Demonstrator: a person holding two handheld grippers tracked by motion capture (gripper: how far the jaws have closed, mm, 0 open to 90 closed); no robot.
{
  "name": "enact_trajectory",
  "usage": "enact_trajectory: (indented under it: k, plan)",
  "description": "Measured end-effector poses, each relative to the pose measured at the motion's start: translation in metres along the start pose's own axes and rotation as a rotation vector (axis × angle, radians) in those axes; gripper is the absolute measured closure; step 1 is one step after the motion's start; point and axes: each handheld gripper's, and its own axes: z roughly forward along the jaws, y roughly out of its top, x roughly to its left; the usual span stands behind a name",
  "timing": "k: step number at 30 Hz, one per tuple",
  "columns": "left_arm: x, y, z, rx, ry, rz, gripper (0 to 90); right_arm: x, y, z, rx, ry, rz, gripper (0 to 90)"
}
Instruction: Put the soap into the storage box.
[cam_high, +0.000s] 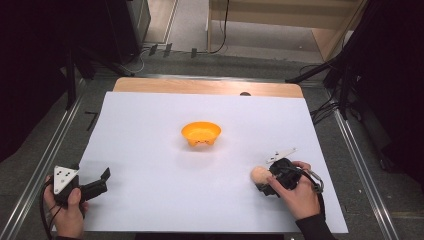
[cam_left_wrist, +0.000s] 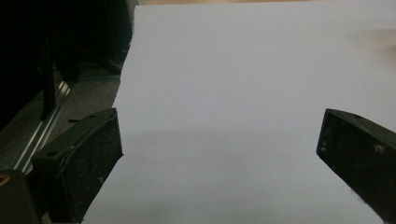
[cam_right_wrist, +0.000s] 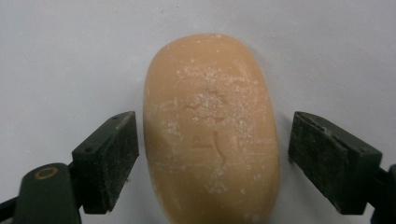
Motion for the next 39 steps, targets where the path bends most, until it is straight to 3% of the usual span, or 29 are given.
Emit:
enact_trajectory:
  k: [8,15,20,32,39]
  plan:
    - [-0.001,0.000,0.000,0.001,0.002,0.003,0.6,0.006,0.001,0.002,0.011,-0.063,-0.039,23.2]
    - [-0.001,0.000,0.001,0.005,0.003,0.005,0.6,0.006,0.001,0.002,0.012,-0.060,-0.023,25.4]
    - [-0.001,0.000,0.001,0.010,0.004,0.007,0.6,0.002,0.000,0.000,-0.007,-0.052,-0.016,33.2]
    - [-0.001,0.000,0.001,0.012,0.012,0.006,3.3,0.001,0.001,-0.001,-0.001,-0.045,-0.073,33.5]
    - [-0.001,0.001,0.003,0.028,0.008,0.010,4.4,-0.002,0.011,-0.008,-0.016,-0.037,-0.115,33.5]
